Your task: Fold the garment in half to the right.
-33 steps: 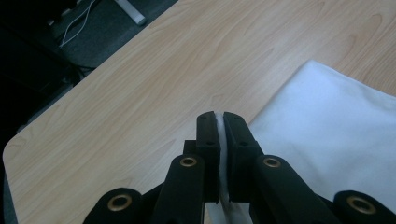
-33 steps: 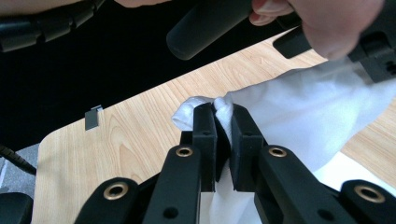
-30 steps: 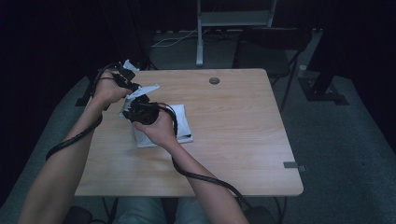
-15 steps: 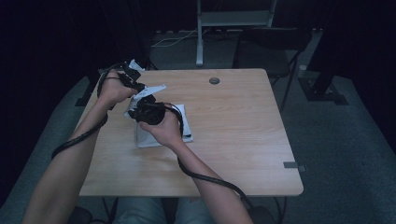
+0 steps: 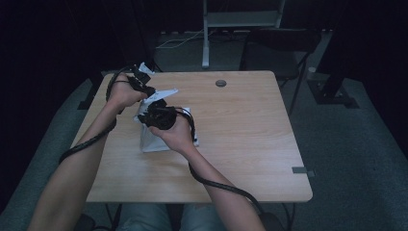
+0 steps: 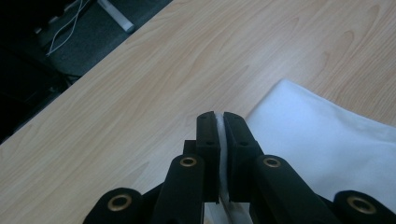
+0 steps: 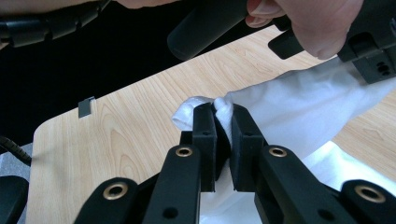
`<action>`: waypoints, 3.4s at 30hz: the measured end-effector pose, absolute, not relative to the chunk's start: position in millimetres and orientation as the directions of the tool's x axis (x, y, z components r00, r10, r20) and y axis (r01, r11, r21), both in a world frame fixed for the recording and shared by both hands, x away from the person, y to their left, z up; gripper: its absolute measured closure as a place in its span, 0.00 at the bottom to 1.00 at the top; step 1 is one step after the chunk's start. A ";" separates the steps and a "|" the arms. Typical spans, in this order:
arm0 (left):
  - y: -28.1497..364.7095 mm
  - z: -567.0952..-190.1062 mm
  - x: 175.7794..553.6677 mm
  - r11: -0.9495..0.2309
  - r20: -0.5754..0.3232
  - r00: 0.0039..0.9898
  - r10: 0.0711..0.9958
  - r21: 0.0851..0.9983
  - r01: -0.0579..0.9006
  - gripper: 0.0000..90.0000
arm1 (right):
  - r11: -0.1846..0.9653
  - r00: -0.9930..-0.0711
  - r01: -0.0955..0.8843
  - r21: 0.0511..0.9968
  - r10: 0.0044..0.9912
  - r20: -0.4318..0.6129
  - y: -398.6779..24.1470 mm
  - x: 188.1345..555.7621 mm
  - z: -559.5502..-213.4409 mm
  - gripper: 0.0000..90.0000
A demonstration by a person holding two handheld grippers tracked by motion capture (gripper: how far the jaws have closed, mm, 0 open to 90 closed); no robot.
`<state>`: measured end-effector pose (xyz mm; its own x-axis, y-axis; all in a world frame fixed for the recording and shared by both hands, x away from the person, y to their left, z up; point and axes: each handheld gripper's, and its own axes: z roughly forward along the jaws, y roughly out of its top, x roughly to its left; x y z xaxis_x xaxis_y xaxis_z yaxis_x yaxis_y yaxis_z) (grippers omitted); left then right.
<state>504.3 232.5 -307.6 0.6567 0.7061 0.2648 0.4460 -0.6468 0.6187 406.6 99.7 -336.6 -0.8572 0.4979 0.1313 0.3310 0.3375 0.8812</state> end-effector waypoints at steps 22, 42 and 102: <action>222.4 -312.6 504.7 -0.638 0.250 0.661 0.707 0.628 0.445 0.96 | 0.330 -0.850 0.343 0.879 0.507 0.141 86.0 405.5 -343.4 0.92; 217.0 -314.0 506.1 -0.621 0.230 0.661 0.714 0.645 0.446 0.96 | 0.335 -0.847 0.342 0.878 0.514 0.133 75.6 405.6 -344.4 0.92; 195.9 -329.7 507.8 -0.605 0.196 0.675 0.711 0.659 0.446 0.96 | 0.327 -0.826 0.372 0.869 0.543 0.150 49.6 404.9 -361.5 0.91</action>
